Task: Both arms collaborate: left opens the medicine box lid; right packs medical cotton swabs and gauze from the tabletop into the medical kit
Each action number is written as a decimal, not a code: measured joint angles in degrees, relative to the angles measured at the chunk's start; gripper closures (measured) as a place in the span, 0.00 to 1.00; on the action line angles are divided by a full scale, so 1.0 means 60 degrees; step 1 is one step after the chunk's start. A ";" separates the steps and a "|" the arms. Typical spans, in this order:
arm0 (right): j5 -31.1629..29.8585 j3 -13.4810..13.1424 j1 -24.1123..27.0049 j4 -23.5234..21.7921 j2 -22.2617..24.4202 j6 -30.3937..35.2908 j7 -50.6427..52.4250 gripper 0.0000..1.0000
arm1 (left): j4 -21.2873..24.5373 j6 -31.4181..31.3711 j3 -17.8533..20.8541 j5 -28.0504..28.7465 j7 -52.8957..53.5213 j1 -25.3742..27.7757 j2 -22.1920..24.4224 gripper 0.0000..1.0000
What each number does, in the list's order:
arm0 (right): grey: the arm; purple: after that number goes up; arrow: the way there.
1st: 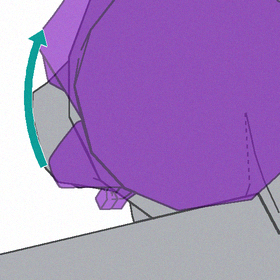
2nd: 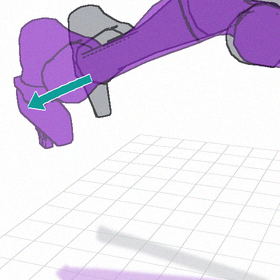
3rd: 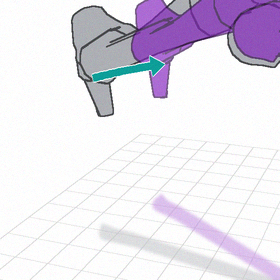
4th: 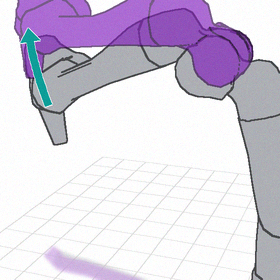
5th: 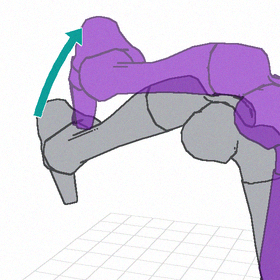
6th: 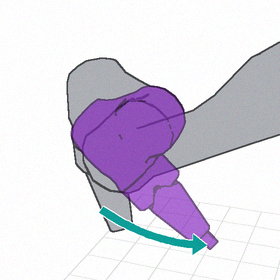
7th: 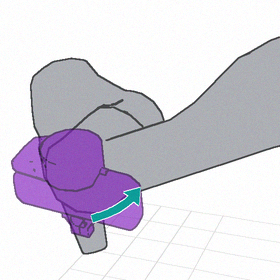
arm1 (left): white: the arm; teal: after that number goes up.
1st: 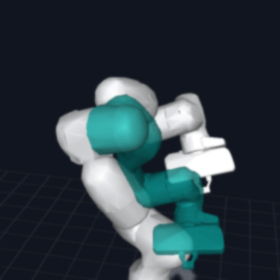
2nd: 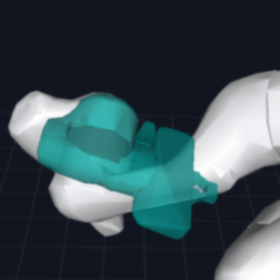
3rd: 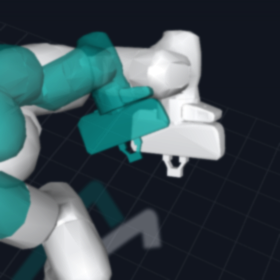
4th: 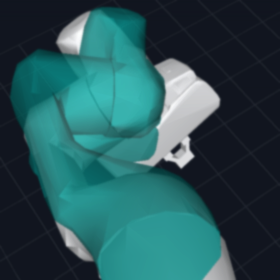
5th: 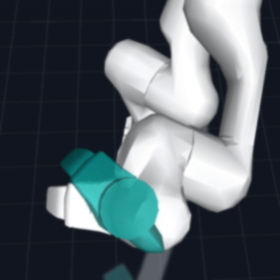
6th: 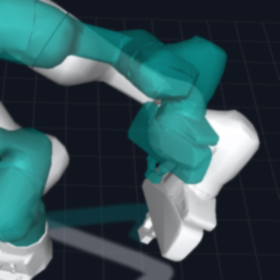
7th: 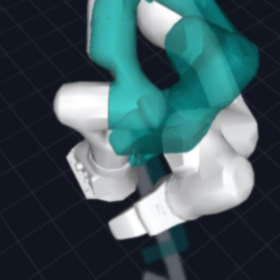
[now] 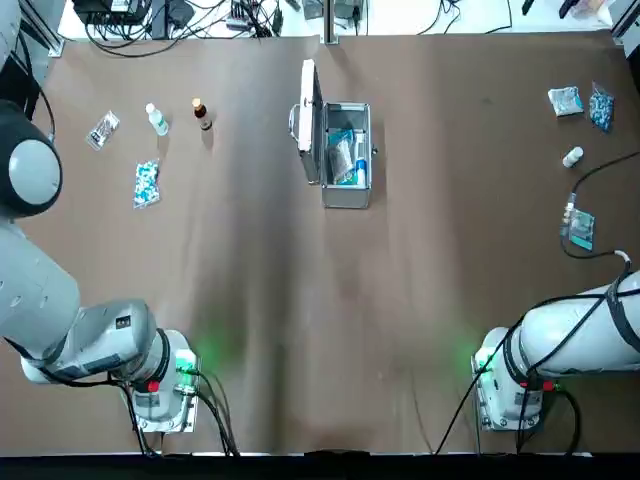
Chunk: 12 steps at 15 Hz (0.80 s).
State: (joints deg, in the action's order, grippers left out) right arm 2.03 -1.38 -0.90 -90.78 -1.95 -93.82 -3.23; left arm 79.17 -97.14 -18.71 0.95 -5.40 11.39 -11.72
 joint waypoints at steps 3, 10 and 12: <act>-0.0003 0.0071 0.0029 -0.0296 0.0354 0.0125 0.0476 0.01 | -0.0001 -0.0089 -0.0016 0.0000 0.0000 0.0000 0.0000 0.00; -0.0004 0.0073 0.0037 -0.0295 0.0435 0.0324 0.0529 0.01 | -0.0058 -0.0102 -0.0070 0.0000 0.0000 0.0000 0.0009 0.00; -0.0004 0.0073 0.0050 -0.0295 0.0434 0.0330 0.0560 0.01 | -0.0074 -0.0102 -0.0078 0.0000 0.0000 0.0000 0.0015 0.00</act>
State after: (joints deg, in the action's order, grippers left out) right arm 2.01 -0.94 -0.60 -92.54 0.66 -91.84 0.13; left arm 78.72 -97.75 -19.18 0.95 -5.40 11.39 -11.63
